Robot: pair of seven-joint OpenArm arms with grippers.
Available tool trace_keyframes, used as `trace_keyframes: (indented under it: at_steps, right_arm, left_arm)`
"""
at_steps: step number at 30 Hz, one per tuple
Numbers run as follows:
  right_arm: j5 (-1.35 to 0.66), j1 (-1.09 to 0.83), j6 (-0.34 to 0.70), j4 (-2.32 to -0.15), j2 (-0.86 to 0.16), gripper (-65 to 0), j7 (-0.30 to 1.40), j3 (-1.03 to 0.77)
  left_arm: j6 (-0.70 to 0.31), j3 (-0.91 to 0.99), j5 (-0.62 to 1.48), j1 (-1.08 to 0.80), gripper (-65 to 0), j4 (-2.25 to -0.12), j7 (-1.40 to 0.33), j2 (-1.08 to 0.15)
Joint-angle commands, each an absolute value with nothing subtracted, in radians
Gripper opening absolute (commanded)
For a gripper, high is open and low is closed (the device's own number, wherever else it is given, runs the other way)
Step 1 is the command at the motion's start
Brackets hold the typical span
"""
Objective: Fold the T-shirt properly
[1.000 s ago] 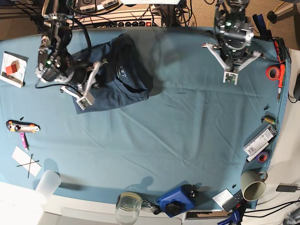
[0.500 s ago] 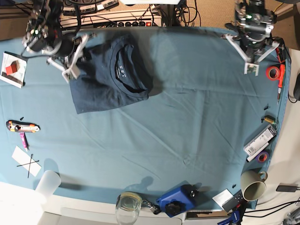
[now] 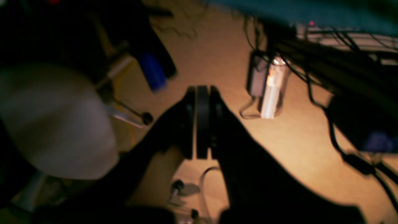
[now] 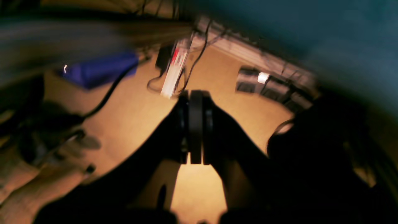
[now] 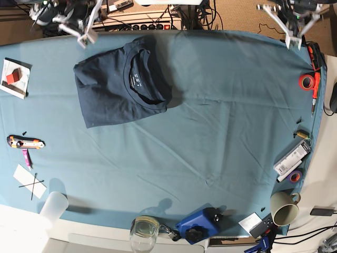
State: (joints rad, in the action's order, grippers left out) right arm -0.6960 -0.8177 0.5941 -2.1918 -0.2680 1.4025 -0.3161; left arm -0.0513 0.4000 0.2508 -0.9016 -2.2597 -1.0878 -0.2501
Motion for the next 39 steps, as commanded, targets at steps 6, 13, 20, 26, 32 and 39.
trace_keyframes:
  at_steps: [6, 13, 20, 26, 32, 39]
  right_arm:
    - [-0.600, -0.941, 0.609, -2.199, -0.277, -65.0, 1.354, -0.322]
    - [-0.579, -0.964, 0.639, -2.040, -0.277, -65.0, 1.327, -0.322]
    - [-0.579, -0.879, 0.698, -1.741, -0.277, -65.0, 1.327, -0.322]
    - [-0.575, -0.713, 0.698, -1.458, -0.278, -65.0, 1.290, -0.322]
    - [-0.492, -0.548, 0.698, -1.194, -0.278, -65.0, 1.189, -0.313]
    - [-0.266, -0.423, 0.698, -0.937, -0.339, -65.0, 0.871, -0.108]
  left_arm:
    - [-0.051, 0.401, 0.254, -1.037, -65.0, -2.244, -1.030, -0.229]
    - [-0.107, 0.401, 0.265, -1.039, -65.0, -2.041, -0.984, -0.188]
    - [-0.165, 0.402, 0.285, -0.957, -65.0, -1.768, -0.960, -0.145]
    - [-0.212, 0.402, 0.284, -0.832, -65.0, -1.502, -0.881, -0.144]
    - [-0.232, 0.402, 0.200, -0.677, -65.0, -1.206, -0.757, -0.148]
    - [-0.293, 0.402, 0.174, -0.523, -65.0, -0.882, -0.539, -0.159]
